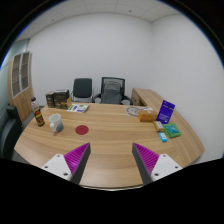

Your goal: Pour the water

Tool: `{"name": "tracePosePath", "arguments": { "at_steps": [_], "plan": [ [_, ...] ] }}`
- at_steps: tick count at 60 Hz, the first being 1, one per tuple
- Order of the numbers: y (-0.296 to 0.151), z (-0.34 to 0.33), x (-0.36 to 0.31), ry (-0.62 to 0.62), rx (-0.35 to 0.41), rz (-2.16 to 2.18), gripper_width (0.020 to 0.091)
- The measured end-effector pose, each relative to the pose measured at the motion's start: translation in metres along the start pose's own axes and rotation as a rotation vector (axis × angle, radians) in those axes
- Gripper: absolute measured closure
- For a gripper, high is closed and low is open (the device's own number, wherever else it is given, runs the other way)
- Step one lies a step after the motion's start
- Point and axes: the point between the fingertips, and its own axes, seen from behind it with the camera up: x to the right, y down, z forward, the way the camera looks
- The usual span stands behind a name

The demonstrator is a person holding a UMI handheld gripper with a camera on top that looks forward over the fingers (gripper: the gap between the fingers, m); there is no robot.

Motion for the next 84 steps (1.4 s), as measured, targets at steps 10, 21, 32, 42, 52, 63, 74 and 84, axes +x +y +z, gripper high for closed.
{"name": "tracePosePath", "arguments": {
  "at_steps": [10,21,32,42,52,63,74,84],
  "plan": [
    [0.009,0.009,-0.019,-0.016,-0.027,-0.007,0.0245],
    [0.025,0.018,-0.078,-0.046,-0.063,-0.029,0.0239],
    [0.036,0.028,-0.183,-0.094,-0.077,-0.055,0.0239],
    [0.029,0.054,-0.305,-0.125,-0.064,-0.044,0.0243],
    [0.002,0.094,-0.439,-0.19,-0.009,-0.029,0.0244],
    [-0.033,0.164,-0.526,-0.194,0.064,-0.028,0.0244],
    [-0.072,0.238,-0.555,-0.141,0.139,0.02,0.025],
    [-0.095,0.282,-0.555,-0.092,0.207,0.016,0.045]
  ]
}}
